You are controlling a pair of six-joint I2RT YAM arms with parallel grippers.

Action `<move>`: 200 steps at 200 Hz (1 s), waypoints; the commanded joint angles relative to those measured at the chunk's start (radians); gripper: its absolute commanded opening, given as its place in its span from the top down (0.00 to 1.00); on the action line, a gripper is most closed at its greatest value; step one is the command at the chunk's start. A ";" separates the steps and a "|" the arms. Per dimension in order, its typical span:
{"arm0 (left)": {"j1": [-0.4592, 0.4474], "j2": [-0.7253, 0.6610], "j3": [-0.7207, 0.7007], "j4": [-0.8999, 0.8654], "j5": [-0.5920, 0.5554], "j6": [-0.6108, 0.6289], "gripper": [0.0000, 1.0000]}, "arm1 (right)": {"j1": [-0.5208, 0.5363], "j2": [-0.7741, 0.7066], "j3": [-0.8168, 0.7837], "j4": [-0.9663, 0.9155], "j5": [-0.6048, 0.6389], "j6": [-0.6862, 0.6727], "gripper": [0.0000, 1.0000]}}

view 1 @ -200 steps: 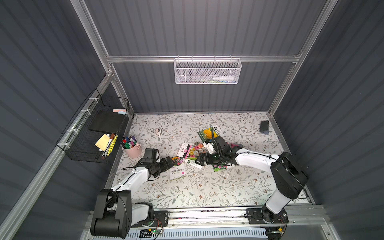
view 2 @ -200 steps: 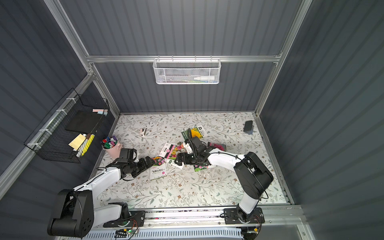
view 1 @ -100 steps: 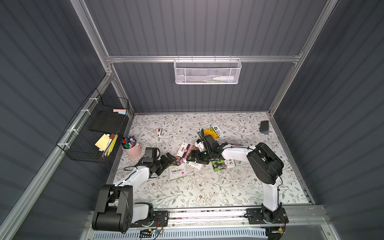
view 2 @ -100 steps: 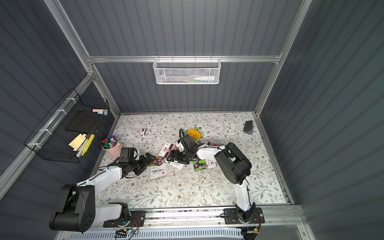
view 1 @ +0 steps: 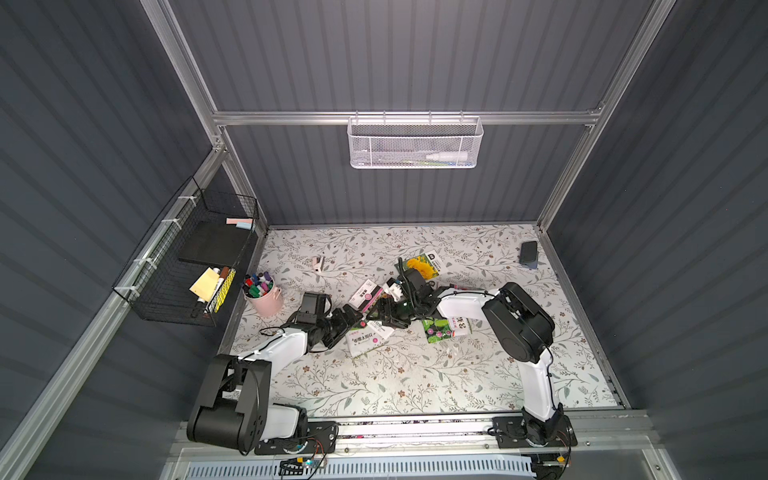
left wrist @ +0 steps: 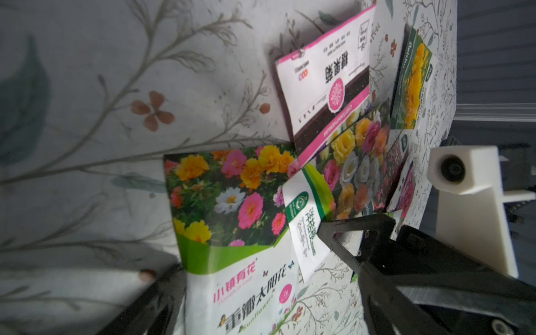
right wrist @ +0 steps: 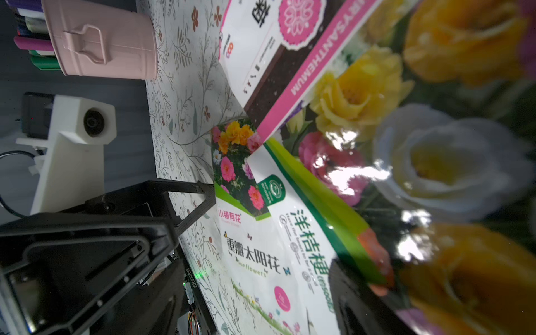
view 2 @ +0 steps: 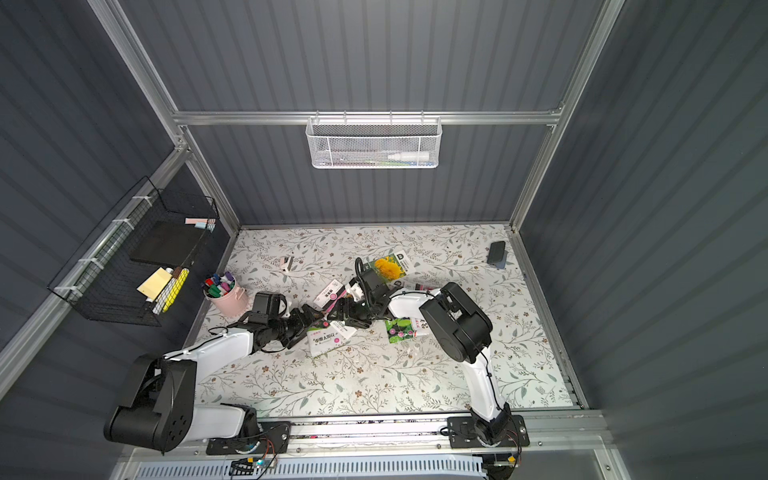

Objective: Arrange the seed packets in a row
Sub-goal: Pick up the seed packet from the center of the board.

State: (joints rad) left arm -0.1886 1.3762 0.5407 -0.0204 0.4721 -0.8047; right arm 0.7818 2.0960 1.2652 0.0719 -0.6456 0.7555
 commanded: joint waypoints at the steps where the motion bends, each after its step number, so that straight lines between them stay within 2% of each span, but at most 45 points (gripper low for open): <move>1: -0.020 0.064 -0.025 -0.107 0.001 -0.053 0.14 | 0.013 0.063 -0.008 -0.063 0.012 0.034 0.22; 14: -0.022 0.084 -0.016 -0.073 0.015 -0.079 0.22 | 0.014 0.069 -0.007 -0.058 0.010 0.037 0.22; 51: -0.022 0.121 0.006 0.019 0.046 -0.140 0.60 | 0.014 0.076 -0.016 -0.056 0.018 0.047 0.22; 73: -0.022 0.103 0.013 -0.005 0.034 -0.142 0.69 | 0.014 0.070 -0.027 -0.054 0.024 0.051 0.22; 95: -0.022 0.066 0.023 -0.064 0.030 -0.125 0.73 | 0.015 0.058 -0.038 -0.050 0.039 0.053 0.22; 126: -0.023 -0.004 0.052 -0.226 0.028 -0.026 0.96 | 0.015 0.052 -0.052 -0.038 0.053 0.060 0.22; 168: -0.022 -0.040 0.075 -0.300 0.048 0.003 1.00 | 0.015 0.007 -0.067 -0.050 0.075 0.053 0.21; 200: -0.022 -0.108 0.100 -0.350 0.101 0.014 1.00 | 0.015 -0.147 -0.143 -0.065 0.106 0.043 0.16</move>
State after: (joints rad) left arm -0.2043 1.3293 0.6033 -0.2905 0.5240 -0.8303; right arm 0.7933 2.0415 1.1976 0.1020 -0.6041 0.7921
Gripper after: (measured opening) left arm 0.054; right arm 0.826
